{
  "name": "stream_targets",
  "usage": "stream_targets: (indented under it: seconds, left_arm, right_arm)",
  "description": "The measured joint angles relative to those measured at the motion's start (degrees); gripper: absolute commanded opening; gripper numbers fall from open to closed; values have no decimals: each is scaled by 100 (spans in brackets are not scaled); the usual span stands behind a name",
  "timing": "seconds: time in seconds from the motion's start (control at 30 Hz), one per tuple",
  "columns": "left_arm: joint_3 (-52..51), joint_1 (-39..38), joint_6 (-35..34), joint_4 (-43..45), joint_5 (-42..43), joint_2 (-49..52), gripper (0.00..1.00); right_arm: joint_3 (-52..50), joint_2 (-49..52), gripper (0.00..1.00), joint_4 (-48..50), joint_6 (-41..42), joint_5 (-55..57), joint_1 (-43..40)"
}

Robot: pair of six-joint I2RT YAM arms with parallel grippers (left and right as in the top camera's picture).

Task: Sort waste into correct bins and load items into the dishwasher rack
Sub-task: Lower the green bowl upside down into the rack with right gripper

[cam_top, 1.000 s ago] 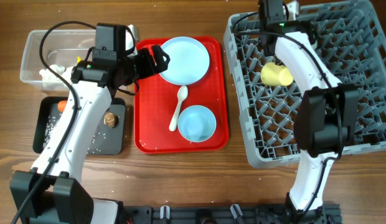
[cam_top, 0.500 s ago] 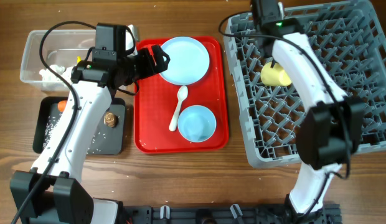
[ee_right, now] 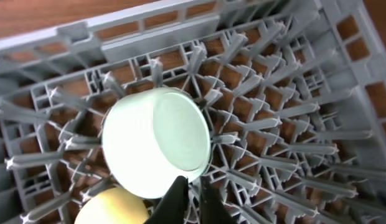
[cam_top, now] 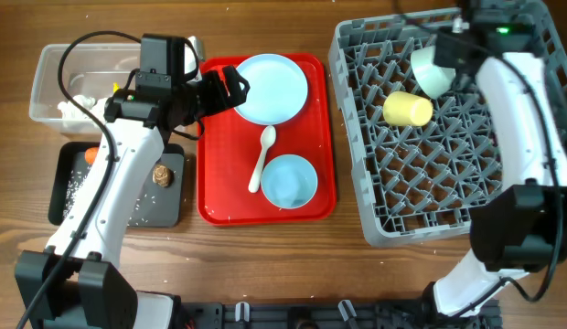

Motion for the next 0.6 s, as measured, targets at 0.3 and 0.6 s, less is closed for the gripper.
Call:
stream_targets:
  seconds: [0.3,0.6]
  left_arm:
    - [0,0,0,0,0,0,100]
    - [0,0,0,0,0,0,100]
  right_arm:
    - [0,330,5,-70,184,-638,-256]
    - [0,640,5,-199,203,-977,-249]
